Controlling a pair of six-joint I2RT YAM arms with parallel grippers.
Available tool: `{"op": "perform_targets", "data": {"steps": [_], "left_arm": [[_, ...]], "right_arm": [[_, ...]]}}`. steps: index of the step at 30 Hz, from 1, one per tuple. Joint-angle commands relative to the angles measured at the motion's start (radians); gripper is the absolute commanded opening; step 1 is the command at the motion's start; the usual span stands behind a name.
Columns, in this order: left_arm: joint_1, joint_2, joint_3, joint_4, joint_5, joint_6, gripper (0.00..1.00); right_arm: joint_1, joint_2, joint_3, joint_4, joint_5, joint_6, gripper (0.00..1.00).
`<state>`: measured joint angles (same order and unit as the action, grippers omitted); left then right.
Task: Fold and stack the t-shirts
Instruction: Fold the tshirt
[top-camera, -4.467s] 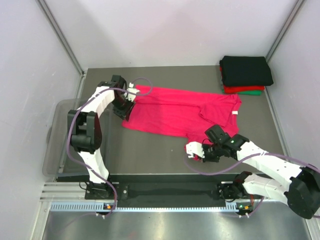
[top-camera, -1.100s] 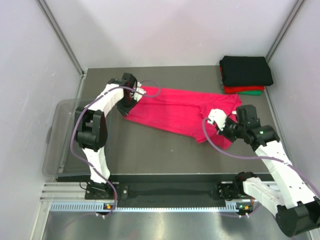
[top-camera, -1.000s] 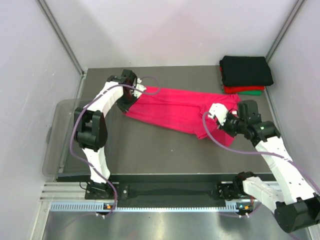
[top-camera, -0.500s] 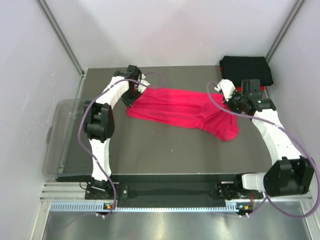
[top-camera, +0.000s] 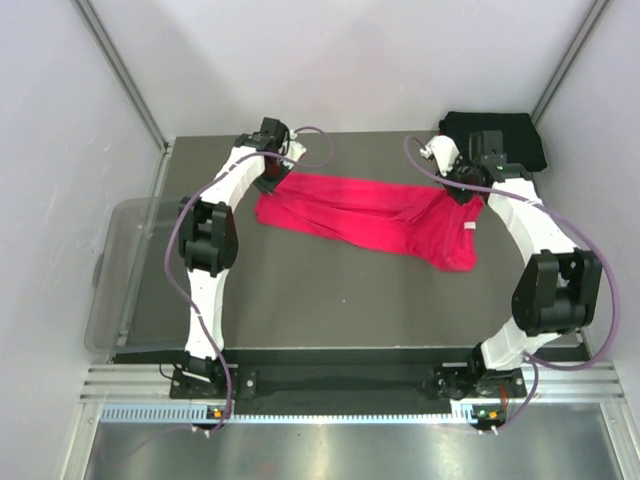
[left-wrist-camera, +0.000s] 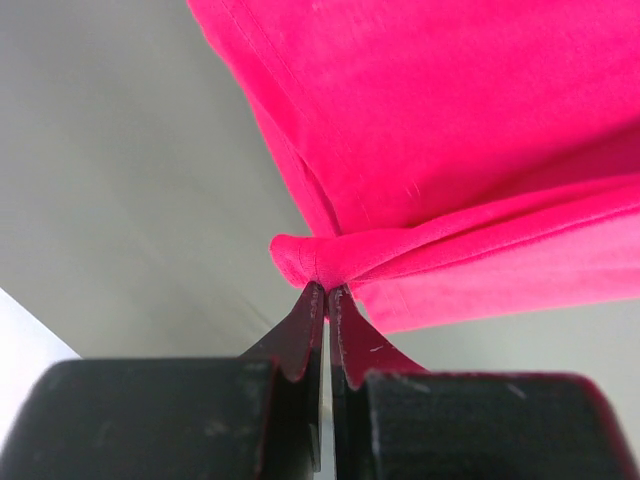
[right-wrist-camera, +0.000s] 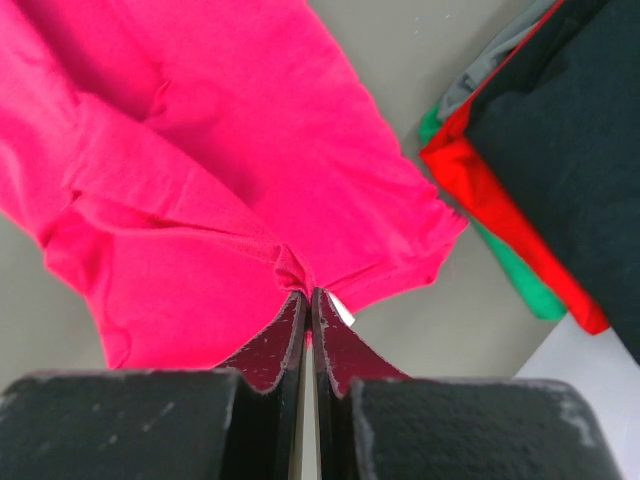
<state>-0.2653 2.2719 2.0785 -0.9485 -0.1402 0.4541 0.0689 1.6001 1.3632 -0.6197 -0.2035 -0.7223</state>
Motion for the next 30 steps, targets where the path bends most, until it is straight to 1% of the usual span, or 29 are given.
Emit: {"op": "perform_targets", "data": {"steps": [1, 9, 10, 11, 13, 14, 15, 16, 17, 18, 19, 21, 22, 23, 24, 25, 26, 28, 30], "left_arm": [[0.0, 0.038, 0.051, 0.053, -0.035, 0.017, 0.0], [0.0, 0.089, 0.101, 0.085, -0.076, 0.014, 0.0], [0.0, 0.089, 0.103, 0.093, -0.079, 0.005, 0.0], [0.0, 0.089, 0.1, 0.103, -0.085, -0.005, 0.06], [0.0, 0.072, 0.103, 0.129, -0.101, -0.052, 0.23], [0.0, 0.058, 0.092, 0.137, -0.102, -0.069, 0.32], [0.0, 0.04, 0.078, 0.143, -0.105, -0.084, 0.41], [0.001, -0.009, 0.063, 0.155, -0.104, -0.11, 0.46], [0.0, -0.04, 0.043, 0.183, -0.102, -0.12, 0.58], [0.0, -0.107, -0.01, 0.203, -0.095, -0.123, 0.6], [0.0, -0.138, -0.04, 0.221, -0.082, -0.123, 0.6], [0.0, -0.211, -0.119, 0.254, -0.033, -0.123, 0.59], [0.0, -0.225, -0.139, 0.252, -0.013, -0.12, 0.58], [-0.002, -0.233, -0.174, 0.238, 0.026, -0.118, 0.56], [-0.002, -0.244, -0.193, 0.232, 0.048, -0.115, 0.51], [-0.002, -0.244, -0.213, 0.231, 0.057, -0.114, 0.49], [-0.002, -0.244, -0.251, 0.229, 0.079, -0.115, 0.47], [-0.002, -0.233, -0.279, 0.218, 0.106, -0.115, 0.43], [0.0, -0.219, -0.313, 0.218, 0.135, -0.123, 0.43]], "right_arm": [[-0.009, 0.053, 0.092, 0.044, 0.012, 0.001, 0.0], [-0.011, 0.201, 0.223, 0.069, 0.038, 0.02, 0.0], [-0.011, 0.233, 0.247, 0.077, 0.041, 0.032, 0.02], [-0.011, 0.247, 0.258, 0.087, 0.052, 0.043, 0.05], [-0.015, 0.267, 0.278, 0.095, 0.085, 0.081, 0.09], [-0.018, 0.255, 0.28, 0.113, 0.087, 0.101, 0.17], [-0.032, 0.235, 0.271, 0.129, 0.081, 0.127, 0.23], [-0.04, 0.175, 0.237, 0.144, 0.07, 0.179, 0.33], [-0.047, 0.141, 0.215, 0.172, 0.053, 0.199, 0.35], [-0.06, 0.076, 0.194, 0.176, 0.009, 0.214, 0.36], [-0.061, 0.048, 0.15, 0.178, -0.01, 0.224, 0.37], [-0.061, 0.009, 0.122, 0.126, -0.046, 0.212, 0.38], [-0.06, -0.006, 0.103, 0.065, -0.056, 0.198, 0.38], [-0.061, -0.008, 0.094, 0.029, -0.065, 0.187, 0.38], [-0.061, -0.009, 0.083, -0.006, -0.094, 0.176, 0.37], [-0.072, -0.009, 0.048, -0.049, -0.103, 0.153, 0.37], [-0.095, -0.011, 0.027, -0.061, -0.109, 0.143, 0.36], [-0.112, -0.023, -0.045, -0.071, -0.128, 0.114, 0.36], [-0.123, -0.009, -0.073, -0.083, -0.129, 0.097, 0.36]]}}
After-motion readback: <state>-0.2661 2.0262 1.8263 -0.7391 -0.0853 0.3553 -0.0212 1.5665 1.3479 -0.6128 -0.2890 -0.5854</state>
